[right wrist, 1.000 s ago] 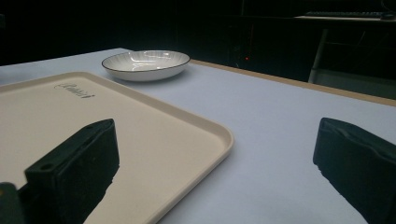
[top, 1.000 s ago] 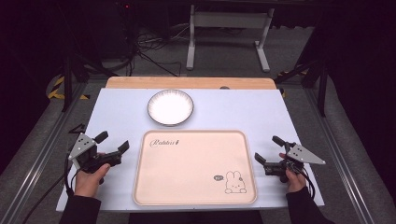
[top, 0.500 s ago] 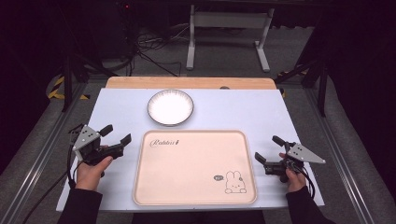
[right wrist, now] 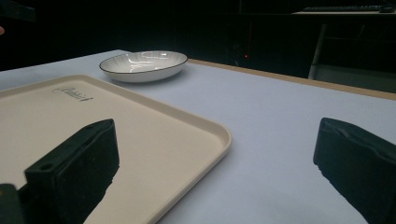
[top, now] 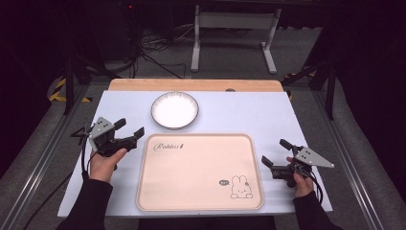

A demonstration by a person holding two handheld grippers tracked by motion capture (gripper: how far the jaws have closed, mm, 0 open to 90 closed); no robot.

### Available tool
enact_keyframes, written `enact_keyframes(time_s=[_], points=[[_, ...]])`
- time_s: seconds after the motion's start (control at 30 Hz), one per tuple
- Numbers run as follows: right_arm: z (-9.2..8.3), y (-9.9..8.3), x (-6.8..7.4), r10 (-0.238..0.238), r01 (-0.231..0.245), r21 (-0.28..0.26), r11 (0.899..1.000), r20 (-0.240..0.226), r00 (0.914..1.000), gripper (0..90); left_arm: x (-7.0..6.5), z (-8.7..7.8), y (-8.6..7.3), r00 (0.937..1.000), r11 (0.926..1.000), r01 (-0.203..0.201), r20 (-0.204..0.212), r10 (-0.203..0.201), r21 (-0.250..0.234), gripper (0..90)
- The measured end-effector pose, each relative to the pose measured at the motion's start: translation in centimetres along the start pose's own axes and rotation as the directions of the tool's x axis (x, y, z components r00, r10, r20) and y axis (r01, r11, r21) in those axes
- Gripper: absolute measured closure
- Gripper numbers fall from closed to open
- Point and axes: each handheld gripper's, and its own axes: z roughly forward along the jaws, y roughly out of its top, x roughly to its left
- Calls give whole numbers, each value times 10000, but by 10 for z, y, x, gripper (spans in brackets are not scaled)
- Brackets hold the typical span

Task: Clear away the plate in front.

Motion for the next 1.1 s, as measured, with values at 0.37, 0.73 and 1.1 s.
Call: enact_keyframes(time_s=[0.37, 0.73, 1.1], points=[[0, 0, 0, 15, -15, -17, 10000, 12, 10000, 8, 12, 16, 8, 9994, 9994, 332, -134, -330, 117, 211], [0, 0, 0, -7, 7, -14, 10000, 58, 10000, 6, 20, 37, 19, 9995, 9976, -110, -278, 129, 678, 251], [0, 0, 1, 46, -46, -41, 10000, 130, 9999, 6, 32, 52, 28, 9990, 9980, 445, -47, -443, 458, 238]])
